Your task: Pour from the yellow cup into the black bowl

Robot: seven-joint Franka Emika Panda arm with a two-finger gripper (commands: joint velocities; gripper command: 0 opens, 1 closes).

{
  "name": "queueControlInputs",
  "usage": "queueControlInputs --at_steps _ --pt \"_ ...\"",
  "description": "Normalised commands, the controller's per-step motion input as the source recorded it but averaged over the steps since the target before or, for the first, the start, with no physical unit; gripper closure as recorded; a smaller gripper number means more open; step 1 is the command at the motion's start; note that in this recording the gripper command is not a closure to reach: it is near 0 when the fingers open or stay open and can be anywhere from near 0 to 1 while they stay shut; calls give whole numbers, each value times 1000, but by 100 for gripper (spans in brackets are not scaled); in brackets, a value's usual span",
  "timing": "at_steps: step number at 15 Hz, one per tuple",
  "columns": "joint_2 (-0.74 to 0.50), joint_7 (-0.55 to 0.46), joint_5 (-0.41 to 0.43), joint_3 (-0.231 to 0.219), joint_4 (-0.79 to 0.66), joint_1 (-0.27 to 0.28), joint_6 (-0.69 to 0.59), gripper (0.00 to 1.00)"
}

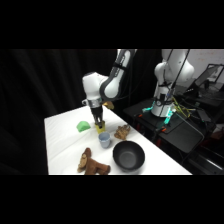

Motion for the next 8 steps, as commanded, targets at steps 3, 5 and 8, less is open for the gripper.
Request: queueControlInputs --at_steps 3,5,8 --pt "-2 173 -190 -35 13 36 30 0" --pt "-47 172 -188 -40 -9 53 -15 0" --pt "-111 148 -170 -37 -40 51 -47 0"
